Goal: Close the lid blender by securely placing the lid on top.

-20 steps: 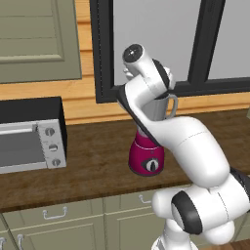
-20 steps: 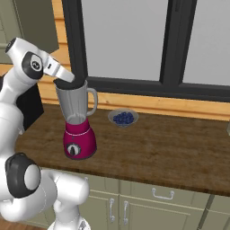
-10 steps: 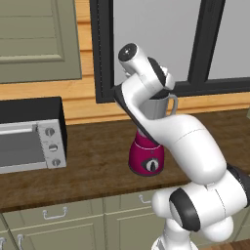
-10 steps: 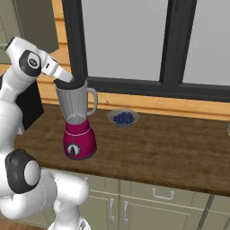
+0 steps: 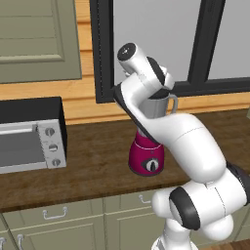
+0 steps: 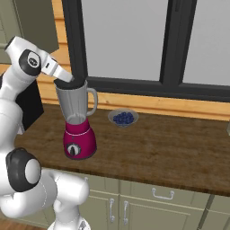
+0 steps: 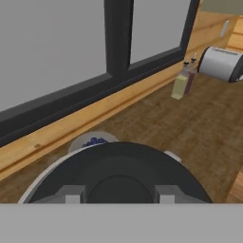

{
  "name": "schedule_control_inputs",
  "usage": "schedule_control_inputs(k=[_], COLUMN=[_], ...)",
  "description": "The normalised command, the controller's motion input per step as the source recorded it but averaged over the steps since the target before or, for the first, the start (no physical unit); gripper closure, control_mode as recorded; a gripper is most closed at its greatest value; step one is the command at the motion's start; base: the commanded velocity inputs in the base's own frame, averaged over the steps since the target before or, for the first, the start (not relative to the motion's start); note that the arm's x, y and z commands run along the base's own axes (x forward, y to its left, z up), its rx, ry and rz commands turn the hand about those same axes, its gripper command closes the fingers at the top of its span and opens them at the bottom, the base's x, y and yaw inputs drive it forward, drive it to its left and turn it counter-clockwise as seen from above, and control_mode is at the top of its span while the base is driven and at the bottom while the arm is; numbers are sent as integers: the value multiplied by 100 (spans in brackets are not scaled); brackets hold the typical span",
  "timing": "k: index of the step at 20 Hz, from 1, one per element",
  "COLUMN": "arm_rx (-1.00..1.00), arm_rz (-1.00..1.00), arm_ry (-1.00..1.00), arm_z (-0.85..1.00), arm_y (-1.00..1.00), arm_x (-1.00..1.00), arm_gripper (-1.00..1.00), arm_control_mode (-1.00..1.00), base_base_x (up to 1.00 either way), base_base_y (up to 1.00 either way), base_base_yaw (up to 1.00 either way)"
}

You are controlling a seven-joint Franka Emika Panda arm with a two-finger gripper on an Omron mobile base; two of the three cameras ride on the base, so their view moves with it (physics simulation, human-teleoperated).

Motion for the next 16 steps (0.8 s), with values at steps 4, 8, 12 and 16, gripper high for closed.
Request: schedule_control_inputs(k=[4, 8, 12, 16], arm_rx=[0, 0, 0, 6], arm_rz=[0, 0, 0, -6], arm_ry=[0, 0, 0, -10], arm_z=[-11, -26, -35, 1], arm_y=[0, 0, 0, 0], arm_x=[0, -2, -32, 0], arm_gripper=[100, 100, 100, 100], arm_control_mode=[-100, -100, -100, -100], base_base_x=[0, 0, 0, 0], base_base_y=[0, 0, 0, 0], base_base_yaw=[0, 0, 0, 0])
